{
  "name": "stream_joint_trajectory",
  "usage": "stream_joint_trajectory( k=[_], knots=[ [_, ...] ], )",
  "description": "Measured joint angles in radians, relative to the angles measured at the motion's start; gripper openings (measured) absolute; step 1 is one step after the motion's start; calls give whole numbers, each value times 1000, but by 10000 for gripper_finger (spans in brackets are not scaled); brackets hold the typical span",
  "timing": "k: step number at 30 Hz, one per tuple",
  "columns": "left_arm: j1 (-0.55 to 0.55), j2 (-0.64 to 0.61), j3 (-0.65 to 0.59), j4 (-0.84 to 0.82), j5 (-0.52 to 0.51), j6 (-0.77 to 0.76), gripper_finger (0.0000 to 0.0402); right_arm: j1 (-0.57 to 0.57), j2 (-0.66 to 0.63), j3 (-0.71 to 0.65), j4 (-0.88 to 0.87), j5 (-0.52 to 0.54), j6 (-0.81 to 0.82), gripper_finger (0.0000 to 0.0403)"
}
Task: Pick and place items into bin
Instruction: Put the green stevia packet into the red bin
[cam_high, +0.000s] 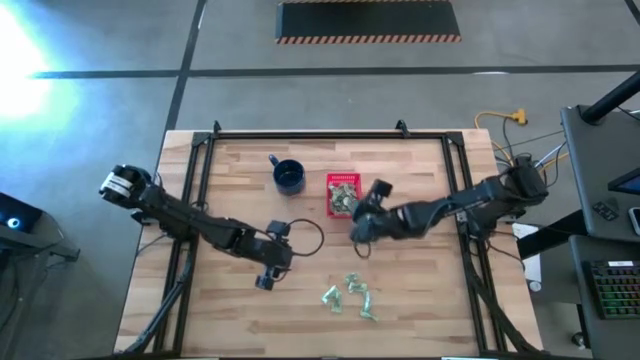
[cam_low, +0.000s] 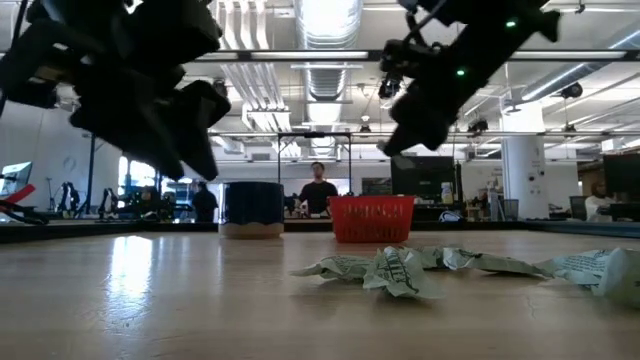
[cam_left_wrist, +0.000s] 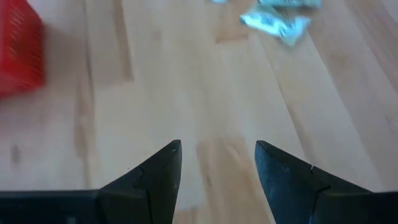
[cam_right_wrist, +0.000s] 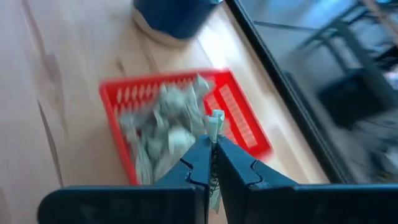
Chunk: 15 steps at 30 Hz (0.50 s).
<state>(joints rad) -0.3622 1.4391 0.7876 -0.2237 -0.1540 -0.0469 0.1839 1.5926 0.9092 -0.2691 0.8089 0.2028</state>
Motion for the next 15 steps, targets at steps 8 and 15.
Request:
stream_joint_trajectory(
  k=[8, 15],
  knots=[
    [-62, -1, -54, 50, 1, -77, 187, -222, -1, 0, 189, -352, -158, 12],
    [-80, -1, -60, 69, 1, -104, 187, -338, -1, 0, 192, -448, -177, 34]
  ],
)
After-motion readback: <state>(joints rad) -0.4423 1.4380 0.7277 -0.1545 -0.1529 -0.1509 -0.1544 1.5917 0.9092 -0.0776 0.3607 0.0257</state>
